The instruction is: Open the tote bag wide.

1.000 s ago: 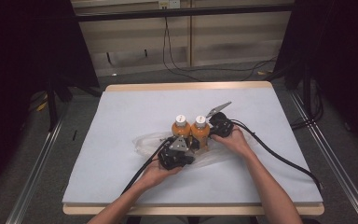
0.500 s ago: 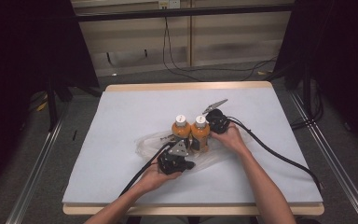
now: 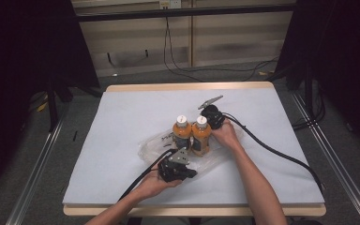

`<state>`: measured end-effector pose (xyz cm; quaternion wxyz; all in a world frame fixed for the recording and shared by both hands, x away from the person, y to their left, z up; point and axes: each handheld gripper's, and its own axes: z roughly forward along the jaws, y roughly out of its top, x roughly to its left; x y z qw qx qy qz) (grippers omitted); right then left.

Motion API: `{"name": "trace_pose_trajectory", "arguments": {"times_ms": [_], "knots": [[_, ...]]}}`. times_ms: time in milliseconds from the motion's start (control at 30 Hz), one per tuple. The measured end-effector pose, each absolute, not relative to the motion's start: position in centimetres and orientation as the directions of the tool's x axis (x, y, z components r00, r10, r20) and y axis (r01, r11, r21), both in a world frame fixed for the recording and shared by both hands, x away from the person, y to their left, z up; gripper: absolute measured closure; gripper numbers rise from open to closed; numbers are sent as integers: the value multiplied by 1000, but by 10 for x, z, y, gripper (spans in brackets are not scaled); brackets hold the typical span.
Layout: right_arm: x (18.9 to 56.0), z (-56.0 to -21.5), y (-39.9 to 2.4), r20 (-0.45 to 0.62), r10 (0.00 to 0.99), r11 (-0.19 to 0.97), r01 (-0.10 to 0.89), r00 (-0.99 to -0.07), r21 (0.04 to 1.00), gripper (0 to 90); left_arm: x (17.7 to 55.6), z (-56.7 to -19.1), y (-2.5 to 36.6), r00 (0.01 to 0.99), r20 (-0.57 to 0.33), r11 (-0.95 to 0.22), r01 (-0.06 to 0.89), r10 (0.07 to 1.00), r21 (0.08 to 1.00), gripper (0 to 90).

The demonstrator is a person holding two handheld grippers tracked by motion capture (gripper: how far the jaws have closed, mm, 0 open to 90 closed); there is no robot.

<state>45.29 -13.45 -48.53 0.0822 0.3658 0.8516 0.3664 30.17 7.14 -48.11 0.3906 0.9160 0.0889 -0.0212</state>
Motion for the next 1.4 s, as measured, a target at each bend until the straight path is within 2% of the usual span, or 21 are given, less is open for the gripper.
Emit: {"name": "trace_pose_trajectory", "arguments": {"times_ms": [533, 767, 867, 1000, 1267, 1367, 1400], "knots": [[466, -487, -128, 116, 722, 431, 575, -682, 695, 900, 294, -479, 73, 990, -97, -703, 142, 103, 697, 900], [475, -489, -122, 135, 744, 394, 594, -654, 701, 900, 299, -481, 76, 985, -122, -676, 171, 121, 717, 900], [477, -490, -121, 130, 748, 390, 589, -651, 708, 900, 297, -481, 76, 985, -150, -683, 167, 85, 711, 900], [479, -490, -120, 120, 753, 389, 585, -647, 712, 900, 289, -478, 76, 990, -120, -706, 134, 69, 695, 900], [483, -490, -116, 106, 773, 376, 586, -625, 717, 900, 282, -478, 76, 991, -127, -702, 121, 44, 702, 900], [485, -489, -119, 143, 771, 360, 610, -621, 706, 900, 285, -477, 77, 991, -121, -692, 130, 62, 710, 900], [483, -485, -122, 190, 747, 347, 617, -638, 706, 900, 289, -472, 81, 989, -131, -669, 144, 70, 729, 900]]}}
